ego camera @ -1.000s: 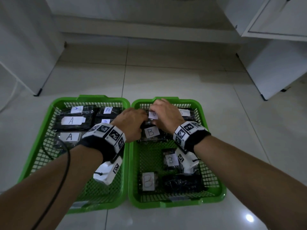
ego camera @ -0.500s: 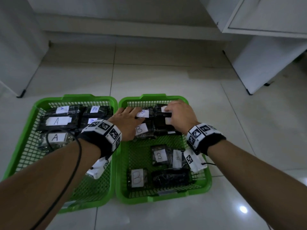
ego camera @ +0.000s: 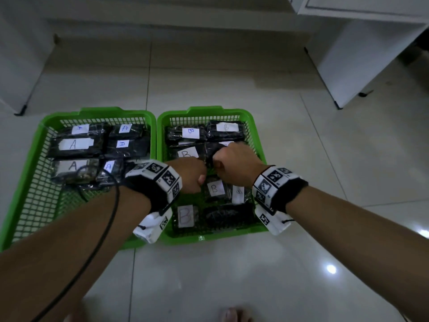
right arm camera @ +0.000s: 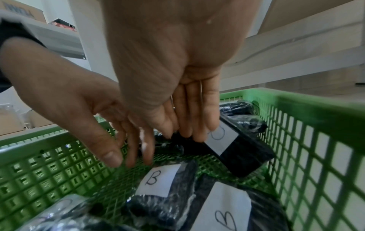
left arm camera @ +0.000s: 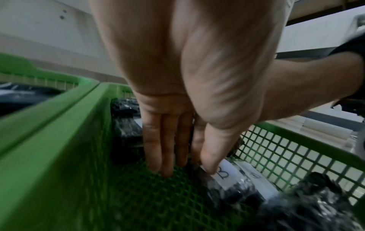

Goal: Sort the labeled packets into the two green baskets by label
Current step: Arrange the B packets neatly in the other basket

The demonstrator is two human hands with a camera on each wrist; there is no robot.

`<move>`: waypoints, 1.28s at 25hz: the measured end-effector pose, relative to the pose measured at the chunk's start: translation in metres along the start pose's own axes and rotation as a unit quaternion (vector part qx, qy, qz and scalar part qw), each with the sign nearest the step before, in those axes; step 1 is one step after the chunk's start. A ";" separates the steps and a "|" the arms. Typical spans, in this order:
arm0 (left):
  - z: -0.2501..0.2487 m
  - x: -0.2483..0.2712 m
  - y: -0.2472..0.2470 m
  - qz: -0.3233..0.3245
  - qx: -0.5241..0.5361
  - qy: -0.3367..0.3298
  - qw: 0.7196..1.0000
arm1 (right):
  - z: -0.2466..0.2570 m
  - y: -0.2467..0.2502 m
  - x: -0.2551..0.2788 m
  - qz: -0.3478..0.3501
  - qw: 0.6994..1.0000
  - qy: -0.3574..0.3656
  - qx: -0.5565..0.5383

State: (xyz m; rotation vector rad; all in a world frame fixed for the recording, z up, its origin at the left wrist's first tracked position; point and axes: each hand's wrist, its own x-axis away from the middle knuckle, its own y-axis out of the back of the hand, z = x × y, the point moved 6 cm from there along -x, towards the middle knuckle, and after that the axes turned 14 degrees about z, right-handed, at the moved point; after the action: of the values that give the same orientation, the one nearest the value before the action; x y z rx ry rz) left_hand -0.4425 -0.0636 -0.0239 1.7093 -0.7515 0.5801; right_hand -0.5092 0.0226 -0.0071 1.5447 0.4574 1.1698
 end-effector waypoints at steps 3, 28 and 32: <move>-0.009 -0.006 -0.008 -0.030 0.005 0.023 0.999 | -0.003 0.006 0.007 -0.022 0.999 -0.022 -0.033; 0.048 -0.005 0.027 -0.128 -0.017 0.135 0.982 | -0.039 0.029 -0.015 -0.025 0.995 -0.072 -0.064; 0.024 0.000 0.031 -0.175 -0.033 0.073 0.981 | -0.035 0.034 -0.005 -0.031 0.995 -0.077 -0.056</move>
State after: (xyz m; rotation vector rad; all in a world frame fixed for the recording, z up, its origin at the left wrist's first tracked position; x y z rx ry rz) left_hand -0.4655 -0.0922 -0.0097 1.6679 -0.3499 0.4237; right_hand -0.5502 0.0257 0.0183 1.4996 0.3283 1.0025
